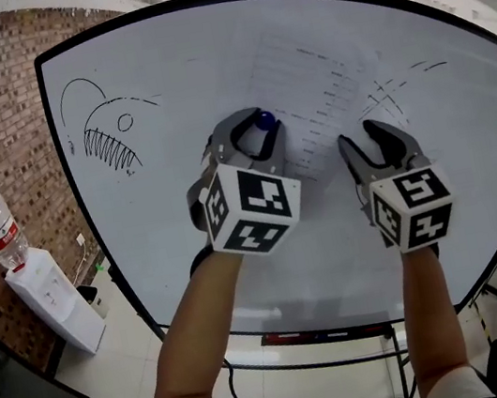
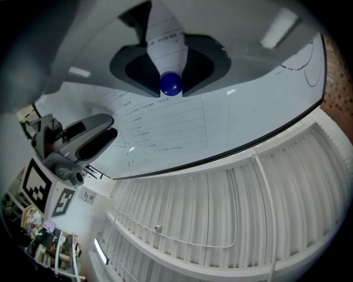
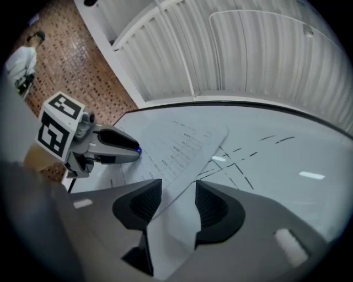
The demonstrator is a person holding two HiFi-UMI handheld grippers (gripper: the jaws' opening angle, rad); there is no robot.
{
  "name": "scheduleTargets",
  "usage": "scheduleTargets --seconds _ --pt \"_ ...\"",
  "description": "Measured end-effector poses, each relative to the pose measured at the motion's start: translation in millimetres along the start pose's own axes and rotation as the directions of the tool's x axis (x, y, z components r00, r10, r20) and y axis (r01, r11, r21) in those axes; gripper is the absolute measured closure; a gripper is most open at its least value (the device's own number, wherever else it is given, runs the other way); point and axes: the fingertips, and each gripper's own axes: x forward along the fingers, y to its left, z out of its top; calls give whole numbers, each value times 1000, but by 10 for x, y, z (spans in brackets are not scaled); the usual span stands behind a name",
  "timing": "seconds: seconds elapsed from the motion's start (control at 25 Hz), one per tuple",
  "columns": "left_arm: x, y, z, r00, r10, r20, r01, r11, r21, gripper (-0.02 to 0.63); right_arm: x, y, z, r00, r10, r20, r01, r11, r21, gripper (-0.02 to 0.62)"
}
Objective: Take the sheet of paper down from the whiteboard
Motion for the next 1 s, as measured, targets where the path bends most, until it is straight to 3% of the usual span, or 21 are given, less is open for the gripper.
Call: scheduleTargets --seconds 0.2,0.52,0.76,1.0 --pt "10 -30 -4 1000 -8 27 8 1000 -20 471 14 -23 -41 992 -108 -64 97 983 -154 417" --pt "5 -41 -3 999 -23 33 22 1000 21 471 -183 -704 226 979 -201 19 199 945 -261 417" --pt "13 -53 -4 999 -28 40 27 999 20 471 -82 -820 418 981 -192 26 192 942 -276 417" --pt "12 -48 1 998 -25 50 24 999 24 471 11 -717 706 992 -88 87 103 978 -183 420"
